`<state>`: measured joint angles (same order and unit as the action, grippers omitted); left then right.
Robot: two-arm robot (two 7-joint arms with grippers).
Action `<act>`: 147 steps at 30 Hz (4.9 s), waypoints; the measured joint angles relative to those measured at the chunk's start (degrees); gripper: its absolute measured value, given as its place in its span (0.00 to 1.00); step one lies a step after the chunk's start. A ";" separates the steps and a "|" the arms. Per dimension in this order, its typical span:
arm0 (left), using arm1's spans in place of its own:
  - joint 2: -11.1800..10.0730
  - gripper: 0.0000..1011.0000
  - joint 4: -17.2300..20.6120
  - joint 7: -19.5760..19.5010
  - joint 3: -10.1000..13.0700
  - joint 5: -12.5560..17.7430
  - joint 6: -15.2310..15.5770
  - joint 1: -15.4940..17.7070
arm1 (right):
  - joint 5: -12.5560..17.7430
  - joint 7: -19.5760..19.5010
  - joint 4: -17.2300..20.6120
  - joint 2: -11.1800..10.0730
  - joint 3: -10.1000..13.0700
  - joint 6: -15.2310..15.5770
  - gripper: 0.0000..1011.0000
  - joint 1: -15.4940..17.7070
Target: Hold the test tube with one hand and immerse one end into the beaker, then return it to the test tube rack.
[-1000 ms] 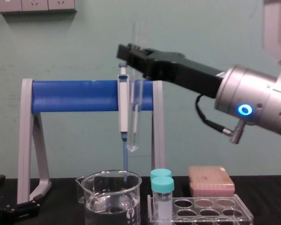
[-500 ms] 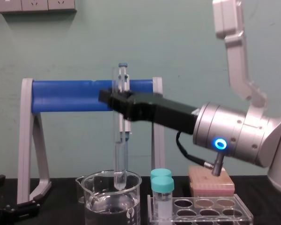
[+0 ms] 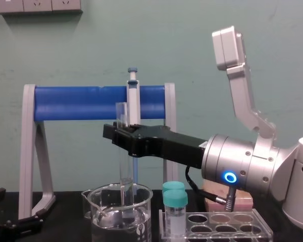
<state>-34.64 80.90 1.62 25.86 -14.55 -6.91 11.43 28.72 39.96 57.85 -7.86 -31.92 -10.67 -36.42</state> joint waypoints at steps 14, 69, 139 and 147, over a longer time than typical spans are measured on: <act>0.00 0.99 0.00 0.00 0.00 0.00 0.00 0.00 | -1.28 -0.34 -1.02 0.38 -0.23 0.23 0.22 -0.07; 0.00 0.99 0.00 0.00 0.00 0.00 0.00 0.00 | -3.41 -1.19 -1.22 0.60 -0.06 0.02 0.22 0.48; 0.00 0.99 0.00 0.00 0.00 0.00 0.00 0.00 | -3.05 -0.38 -1.46 0.83 0.08 0.05 0.22 0.23; 0.00 0.99 0.00 0.00 0.00 0.00 0.00 0.00 | -3.00 -0.46 -1.46 0.84 0.07 0.03 0.22 0.23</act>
<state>-34.65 80.90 1.62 25.86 -14.55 -6.91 11.43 25.72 39.51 56.39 -7.02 -31.85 -10.64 -36.19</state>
